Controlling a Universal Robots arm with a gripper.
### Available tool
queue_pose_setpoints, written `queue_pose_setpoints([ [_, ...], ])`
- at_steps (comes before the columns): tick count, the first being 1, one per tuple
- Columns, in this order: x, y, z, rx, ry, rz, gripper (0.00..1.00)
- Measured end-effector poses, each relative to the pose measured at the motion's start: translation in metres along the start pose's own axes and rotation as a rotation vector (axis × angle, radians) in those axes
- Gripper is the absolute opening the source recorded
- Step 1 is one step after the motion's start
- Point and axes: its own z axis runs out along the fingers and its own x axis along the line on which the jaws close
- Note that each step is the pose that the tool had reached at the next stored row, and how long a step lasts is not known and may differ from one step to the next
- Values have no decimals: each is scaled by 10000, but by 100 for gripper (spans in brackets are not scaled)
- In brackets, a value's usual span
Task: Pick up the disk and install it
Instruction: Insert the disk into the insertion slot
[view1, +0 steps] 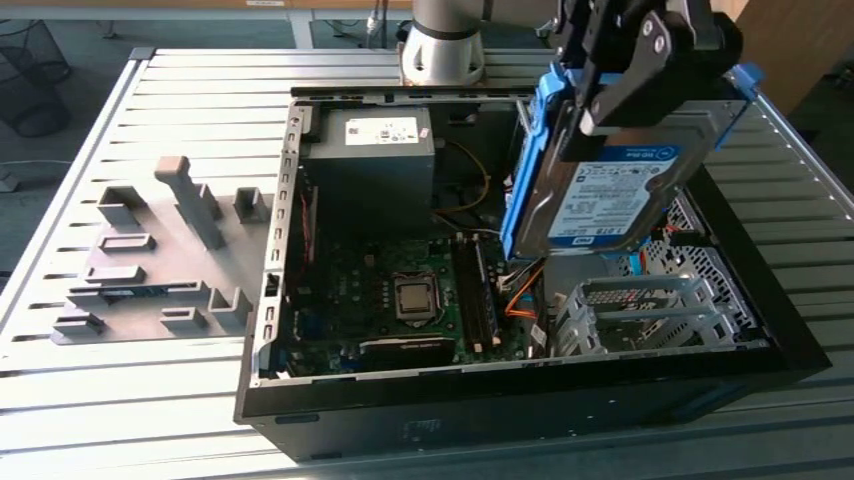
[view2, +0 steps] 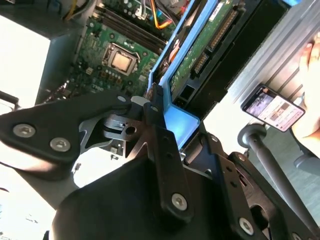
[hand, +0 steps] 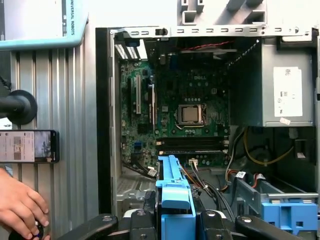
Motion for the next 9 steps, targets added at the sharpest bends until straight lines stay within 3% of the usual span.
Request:
queue_pose_setpoints([
  [5,103,-14,51,15,-6,0,36],
  [9,102,-51,72,186,-10,-5,36],
])
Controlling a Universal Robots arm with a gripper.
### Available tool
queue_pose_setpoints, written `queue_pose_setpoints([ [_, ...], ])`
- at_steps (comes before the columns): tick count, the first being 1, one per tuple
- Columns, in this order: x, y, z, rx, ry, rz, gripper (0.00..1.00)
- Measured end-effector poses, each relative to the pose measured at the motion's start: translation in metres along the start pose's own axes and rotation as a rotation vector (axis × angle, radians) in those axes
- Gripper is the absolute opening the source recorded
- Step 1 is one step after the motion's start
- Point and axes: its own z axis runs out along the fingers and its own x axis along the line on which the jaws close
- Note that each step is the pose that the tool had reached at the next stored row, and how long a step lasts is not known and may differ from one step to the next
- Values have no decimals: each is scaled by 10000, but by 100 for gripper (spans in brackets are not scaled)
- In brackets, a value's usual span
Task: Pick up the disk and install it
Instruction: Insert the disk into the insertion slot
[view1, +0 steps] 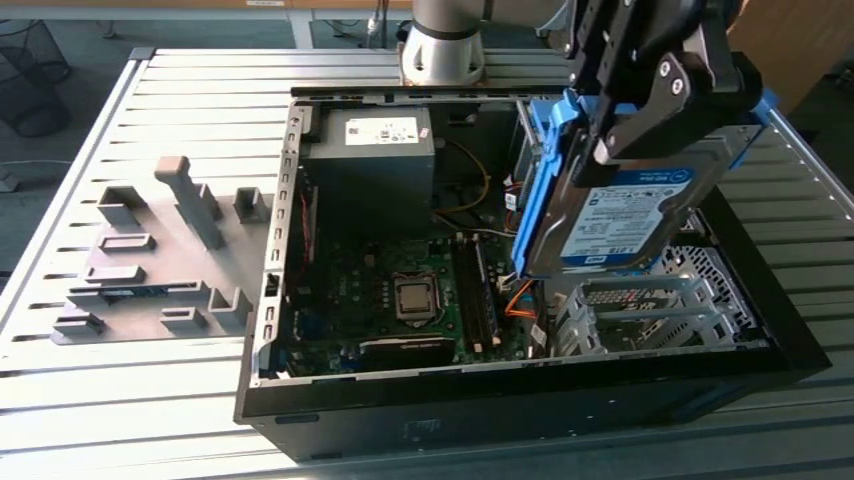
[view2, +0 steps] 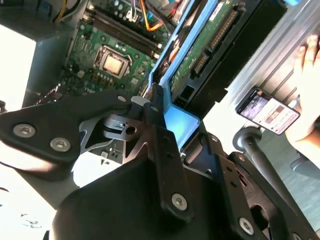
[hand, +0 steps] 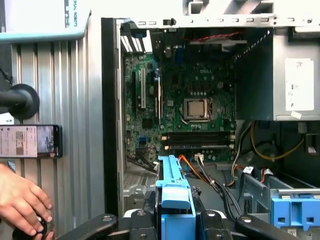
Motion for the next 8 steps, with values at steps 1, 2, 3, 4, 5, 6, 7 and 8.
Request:
queue_pose_setpoints([
  [1,-1,-35,9,1,1,0,36],
  [2,-2,-80,20,1,2,0,36],
  [3,-4,-127,33,2,1,-1,36],
  [4,-5,-171,46,2,1,0,36],
  [5,-6,-216,59,-1,1,1,36],
  [6,-8,-261,74,-8,0,0,36],
  [7,-9,-303,87,-24,1,-1,36],
  [8,-11,-340,97,-50,2,0,36],
])
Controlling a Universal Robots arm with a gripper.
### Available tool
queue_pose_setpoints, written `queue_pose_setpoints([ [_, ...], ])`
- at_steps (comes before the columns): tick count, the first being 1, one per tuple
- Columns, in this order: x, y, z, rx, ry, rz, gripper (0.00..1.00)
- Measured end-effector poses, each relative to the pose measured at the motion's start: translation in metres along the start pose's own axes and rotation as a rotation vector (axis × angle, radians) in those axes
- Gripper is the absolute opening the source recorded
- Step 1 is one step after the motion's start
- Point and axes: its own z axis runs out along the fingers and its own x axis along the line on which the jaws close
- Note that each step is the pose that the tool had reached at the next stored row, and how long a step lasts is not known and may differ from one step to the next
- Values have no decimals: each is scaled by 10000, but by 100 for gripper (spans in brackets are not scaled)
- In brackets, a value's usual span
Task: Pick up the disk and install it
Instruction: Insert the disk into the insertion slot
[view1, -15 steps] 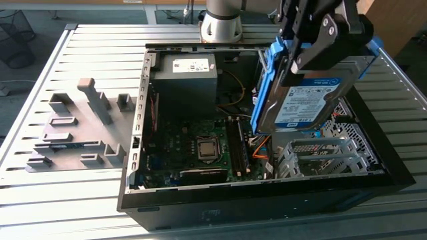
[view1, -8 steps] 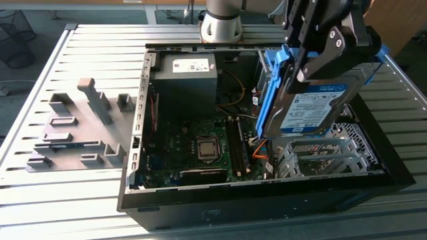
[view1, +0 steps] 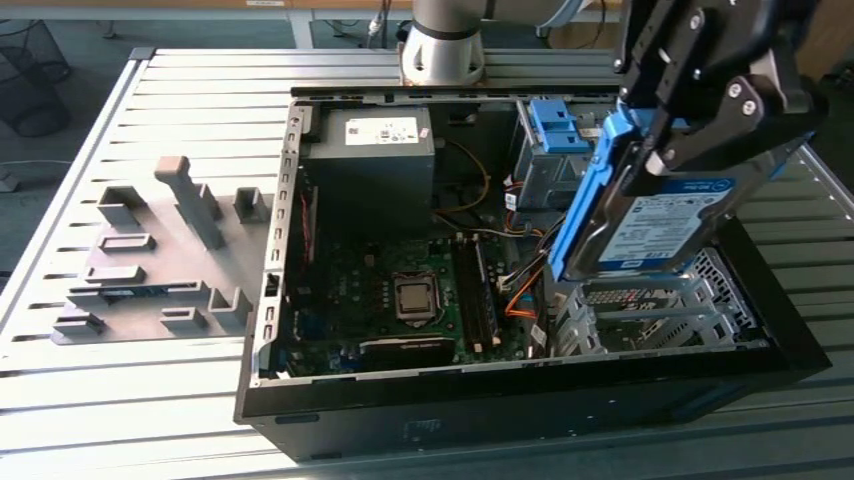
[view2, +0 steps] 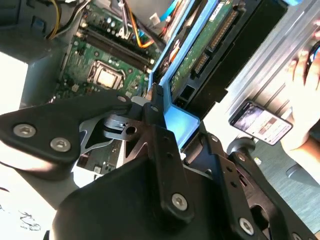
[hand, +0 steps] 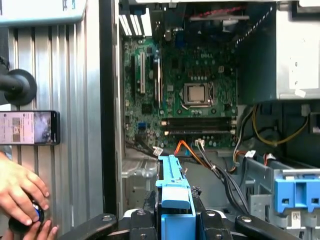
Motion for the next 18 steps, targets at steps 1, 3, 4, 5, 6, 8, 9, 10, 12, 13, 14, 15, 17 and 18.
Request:
queue_pose_setpoints([
  [1,-1,-35,8,-27,0,0,36],
  [3,-3,-97,13,-92,5,-2,36],
  [4,-4,-117,15,-118,6,-2,36],
  [5,-5,-127,17,-121,5,-1,36],
  [6,-5,-138,24,-122,3,-1,36],
  [8,-5,-179,45,-121,3,-1,36],
  [9,-6,-203,57,-122,3,-1,36],
  [10,-7,-228,66,-122,5,-1,36],
  [12,-7,-274,84,-121,4,-1,36],
  [13,-4,-291,92,-122,5,-1,36],
  [14,2,-304,98,-122,7,-1,36],
  [15,11,-317,106,-121,6,-2,36],
  [17,37,-328,118,-122,5,-4,36],
  [18,44,-334,126,-122,1,-4,36],
])
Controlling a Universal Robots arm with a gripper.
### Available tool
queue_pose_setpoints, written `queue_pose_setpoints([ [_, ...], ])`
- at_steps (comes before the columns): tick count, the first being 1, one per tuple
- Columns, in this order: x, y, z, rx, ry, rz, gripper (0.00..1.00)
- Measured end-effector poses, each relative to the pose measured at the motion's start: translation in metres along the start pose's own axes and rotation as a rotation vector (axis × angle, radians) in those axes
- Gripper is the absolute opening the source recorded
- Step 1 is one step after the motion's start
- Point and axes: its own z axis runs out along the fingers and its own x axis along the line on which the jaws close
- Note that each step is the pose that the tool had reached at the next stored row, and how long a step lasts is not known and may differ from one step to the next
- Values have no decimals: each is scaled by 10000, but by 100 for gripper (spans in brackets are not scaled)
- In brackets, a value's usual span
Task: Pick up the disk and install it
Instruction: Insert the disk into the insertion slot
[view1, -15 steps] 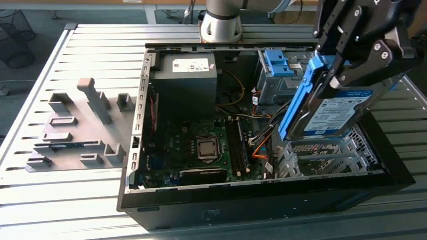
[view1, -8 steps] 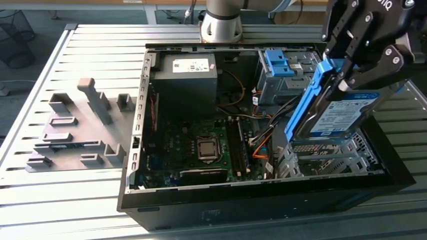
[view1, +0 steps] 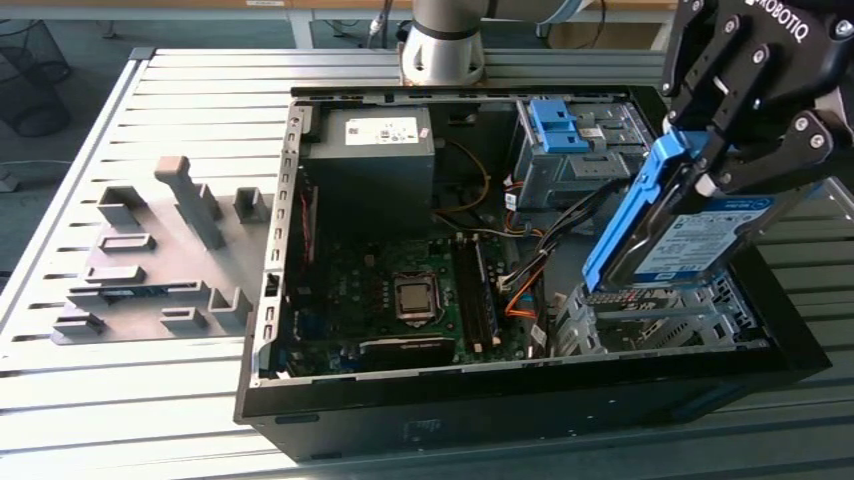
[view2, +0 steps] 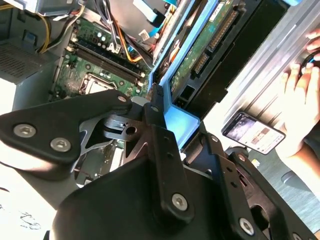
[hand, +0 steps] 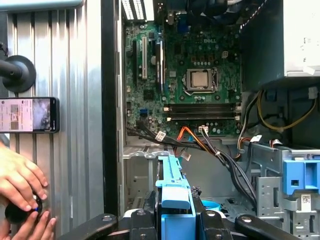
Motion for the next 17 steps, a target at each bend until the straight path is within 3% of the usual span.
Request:
queue_pose_setpoints([
  [11,37,-65,97,0,6,0,36],
  [17,37,-67,141,0,2,0,36],
])
